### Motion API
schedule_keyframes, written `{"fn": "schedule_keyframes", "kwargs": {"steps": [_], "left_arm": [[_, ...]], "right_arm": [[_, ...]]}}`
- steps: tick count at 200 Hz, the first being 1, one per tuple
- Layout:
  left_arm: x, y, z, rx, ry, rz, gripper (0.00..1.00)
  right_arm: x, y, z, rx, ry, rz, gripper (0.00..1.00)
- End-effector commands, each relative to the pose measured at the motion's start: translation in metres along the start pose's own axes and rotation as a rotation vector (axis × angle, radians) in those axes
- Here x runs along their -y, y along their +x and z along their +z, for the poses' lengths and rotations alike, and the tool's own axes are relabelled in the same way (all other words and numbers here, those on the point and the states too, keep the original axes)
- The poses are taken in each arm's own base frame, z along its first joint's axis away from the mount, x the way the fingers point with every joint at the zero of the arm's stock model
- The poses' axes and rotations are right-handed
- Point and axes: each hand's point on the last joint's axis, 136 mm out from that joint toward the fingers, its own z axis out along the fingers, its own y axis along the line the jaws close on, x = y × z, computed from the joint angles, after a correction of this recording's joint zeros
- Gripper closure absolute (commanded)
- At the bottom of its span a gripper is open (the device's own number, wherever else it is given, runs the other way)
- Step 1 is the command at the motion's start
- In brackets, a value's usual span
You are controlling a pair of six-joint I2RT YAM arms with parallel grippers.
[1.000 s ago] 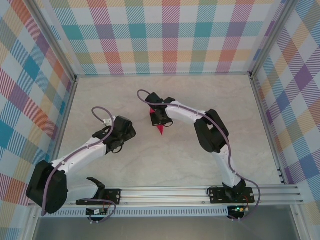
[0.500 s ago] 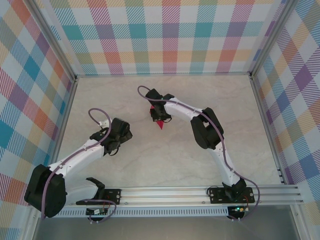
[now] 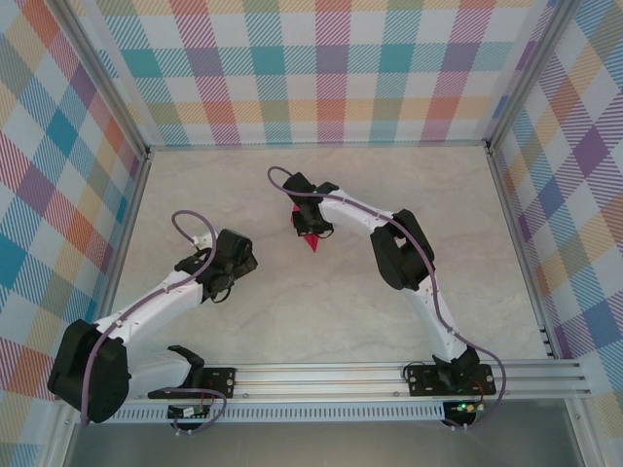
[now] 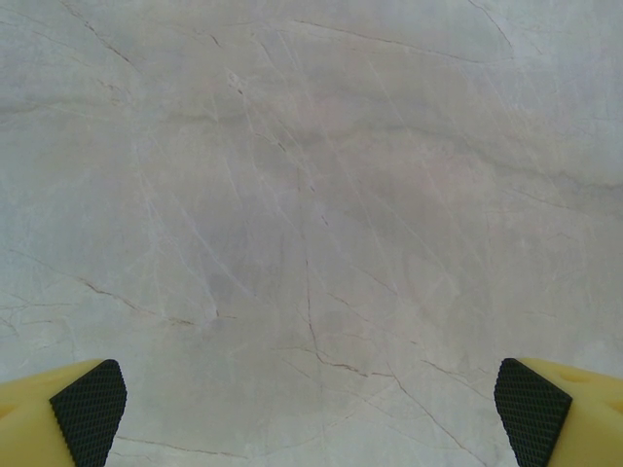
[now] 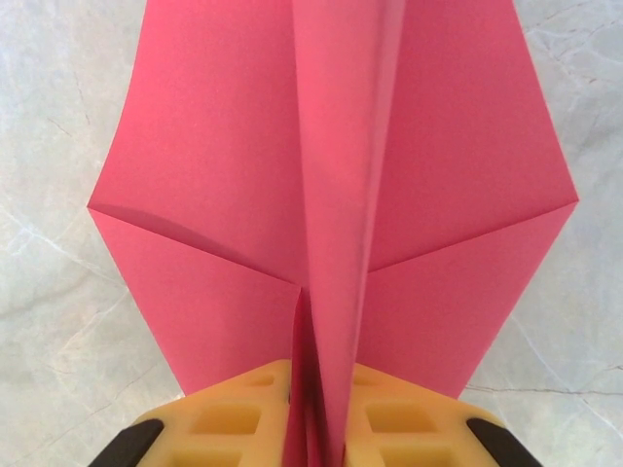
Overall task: Fold a paper plane with a square sheet of paper (pick it up from the middle)
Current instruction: Move the paper plane to the center of the table, then reset both arms
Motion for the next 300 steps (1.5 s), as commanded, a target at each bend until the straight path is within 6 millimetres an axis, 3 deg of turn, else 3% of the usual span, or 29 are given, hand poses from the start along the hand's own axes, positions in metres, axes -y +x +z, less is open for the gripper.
{"fn": "schedule_keyframes", "kwargs": {"steps": [1, 25, 61, 92, 119, 137, 165, 200, 244, 266, 300], "left_arm": [[-0.01, 0.001, 0.001, -0.01, -0.042, 0.006, 0.0], [-0.01, -0.002, -0.002, -0.006, -0.046, 0.016, 0.0], [-0.009, -0.013, -0.009, 0.018, -0.052, 0.036, 0.0], [-0.006, -0.026, -0.018, 0.054, -0.052, 0.062, 0.0], [-0.004, -0.044, -0.027, 0.111, -0.046, 0.088, 0.0], [-0.005, -0.058, -0.033, 0.165, -0.042, 0.102, 0.0], [-0.012, -0.084, -0.043, 0.282, -0.039, 0.109, 0.0], [-0.022, -0.113, -0.051, 0.47, -0.011, 0.093, 0.0], [-0.034, -0.117, -0.031, 0.544, -0.02, 0.169, 0.0], [-0.03, -0.115, -0.012, 0.537, -0.005, 0.235, 0.0], [-0.017, -0.11, 0.009, 0.567, 0.11, 0.292, 0.0]], "right_arm": [[0.005, 0.011, 0.009, -0.058, 0.022, 0.015, 0.82], [0.002, -0.005, -0.021, -0.004, -0.001, 0.027, 0.7], [-0.007, -0.035, -0.098, 0.138, -0.091, 0.047, 0.47], [0.006, -0.043, -0.153, 0.25, -0.106, 0.067, 0.29], [0.042, -0.044, -0.194, 0.37, -0.056, 0.107, 0.16], [0.074, -0.043, -0.217, 0.464, -0.007, 0.13, 0.01], [0.135, -0.036, -0.244, 0.593, 0.099, 0.18, 0.0], [0.219, -0.016, -0.254, 0.709, 0.26, 0.283, 0.0], [0.301, 0.033, -0.224, 0.728, 0.389, 0.386, 0.0], [0.322, 0.055, -0.199, 0.705, 0.438, 0.374, 0.0], [0.328, 0.069, -0.163, 0.694, 0.406, 0.343, 0.0]]}}
